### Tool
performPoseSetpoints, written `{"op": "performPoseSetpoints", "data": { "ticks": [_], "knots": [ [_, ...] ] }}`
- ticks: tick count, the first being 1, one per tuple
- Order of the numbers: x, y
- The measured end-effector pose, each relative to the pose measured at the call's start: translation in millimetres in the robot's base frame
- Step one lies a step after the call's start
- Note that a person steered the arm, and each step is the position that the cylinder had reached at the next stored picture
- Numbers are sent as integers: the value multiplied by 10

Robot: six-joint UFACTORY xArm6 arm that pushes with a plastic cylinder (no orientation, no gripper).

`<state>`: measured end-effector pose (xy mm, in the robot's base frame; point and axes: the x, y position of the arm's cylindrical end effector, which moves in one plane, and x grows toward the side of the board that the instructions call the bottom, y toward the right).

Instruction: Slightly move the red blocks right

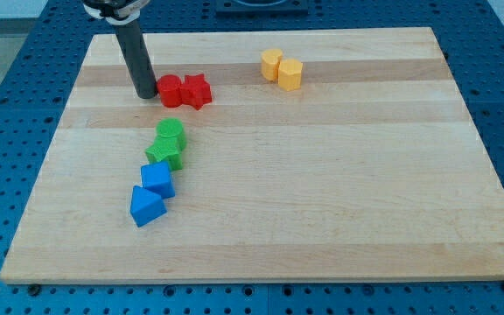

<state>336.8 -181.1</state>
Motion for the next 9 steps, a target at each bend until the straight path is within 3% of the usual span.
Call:
{"op": "performPoseSetpoints", "data": {
  "ticks": [7,9],
  "knots": [
    [-76,107],
    [-146,588]
  ]
}}
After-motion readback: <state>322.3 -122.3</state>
